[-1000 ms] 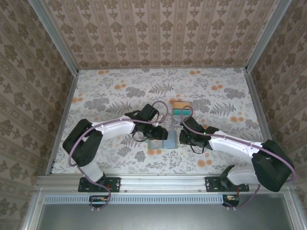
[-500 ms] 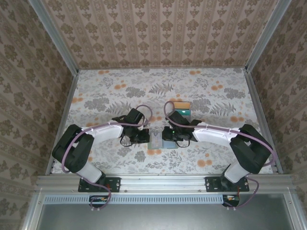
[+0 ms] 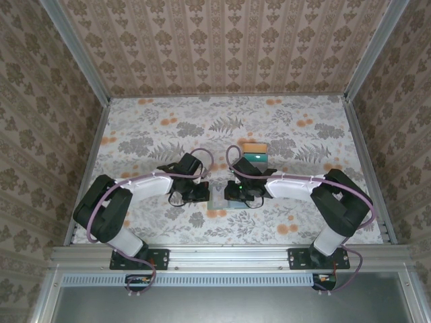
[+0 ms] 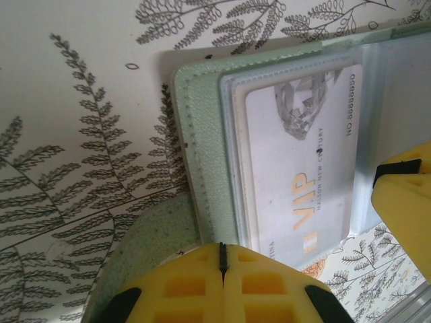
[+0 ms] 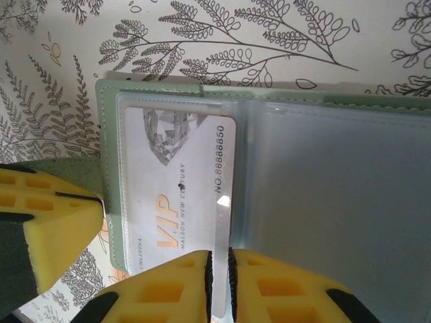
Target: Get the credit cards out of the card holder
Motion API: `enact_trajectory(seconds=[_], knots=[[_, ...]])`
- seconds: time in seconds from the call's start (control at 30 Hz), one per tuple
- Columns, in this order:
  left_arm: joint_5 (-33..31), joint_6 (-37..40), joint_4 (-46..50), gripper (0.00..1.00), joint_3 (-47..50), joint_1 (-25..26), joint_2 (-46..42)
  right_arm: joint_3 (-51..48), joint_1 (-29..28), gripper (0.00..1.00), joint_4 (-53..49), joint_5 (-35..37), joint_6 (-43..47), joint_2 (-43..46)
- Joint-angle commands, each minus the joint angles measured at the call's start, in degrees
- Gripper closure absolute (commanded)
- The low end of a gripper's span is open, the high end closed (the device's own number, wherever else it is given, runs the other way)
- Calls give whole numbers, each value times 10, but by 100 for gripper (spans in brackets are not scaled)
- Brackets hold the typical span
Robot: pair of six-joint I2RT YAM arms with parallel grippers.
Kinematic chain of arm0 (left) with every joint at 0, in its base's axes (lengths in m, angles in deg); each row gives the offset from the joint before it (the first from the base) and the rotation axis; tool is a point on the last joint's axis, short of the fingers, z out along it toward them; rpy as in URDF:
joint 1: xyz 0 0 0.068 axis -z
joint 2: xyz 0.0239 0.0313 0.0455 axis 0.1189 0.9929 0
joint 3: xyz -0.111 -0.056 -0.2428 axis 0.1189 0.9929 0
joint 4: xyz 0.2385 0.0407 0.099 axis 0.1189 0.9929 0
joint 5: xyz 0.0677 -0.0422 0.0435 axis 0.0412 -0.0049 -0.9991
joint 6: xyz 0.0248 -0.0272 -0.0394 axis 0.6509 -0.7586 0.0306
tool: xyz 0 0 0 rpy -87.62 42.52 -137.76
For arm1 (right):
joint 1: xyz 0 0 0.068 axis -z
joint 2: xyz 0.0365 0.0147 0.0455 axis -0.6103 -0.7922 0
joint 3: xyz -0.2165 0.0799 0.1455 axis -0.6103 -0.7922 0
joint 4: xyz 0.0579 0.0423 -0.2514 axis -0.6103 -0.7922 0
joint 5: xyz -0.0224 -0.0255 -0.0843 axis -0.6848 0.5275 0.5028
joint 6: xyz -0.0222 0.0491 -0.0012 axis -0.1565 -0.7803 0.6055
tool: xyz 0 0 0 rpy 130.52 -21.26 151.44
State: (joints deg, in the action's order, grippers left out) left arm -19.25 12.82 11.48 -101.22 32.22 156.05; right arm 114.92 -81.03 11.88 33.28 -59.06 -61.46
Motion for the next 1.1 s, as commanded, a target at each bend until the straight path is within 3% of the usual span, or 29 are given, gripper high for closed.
enact_trajectory(seconds=[0.0,0.73,1.07], knots=[[-2,-3,6,100,-20,7,-2,-1,5,81,4,-11,-12,-7],[-7,-6,8,100,-19,19,45,9,12,79,0,-25,-8,-38],[-4,-2,9,100,-30,26,57,-3,17,80,59,-70,-18,-43]])
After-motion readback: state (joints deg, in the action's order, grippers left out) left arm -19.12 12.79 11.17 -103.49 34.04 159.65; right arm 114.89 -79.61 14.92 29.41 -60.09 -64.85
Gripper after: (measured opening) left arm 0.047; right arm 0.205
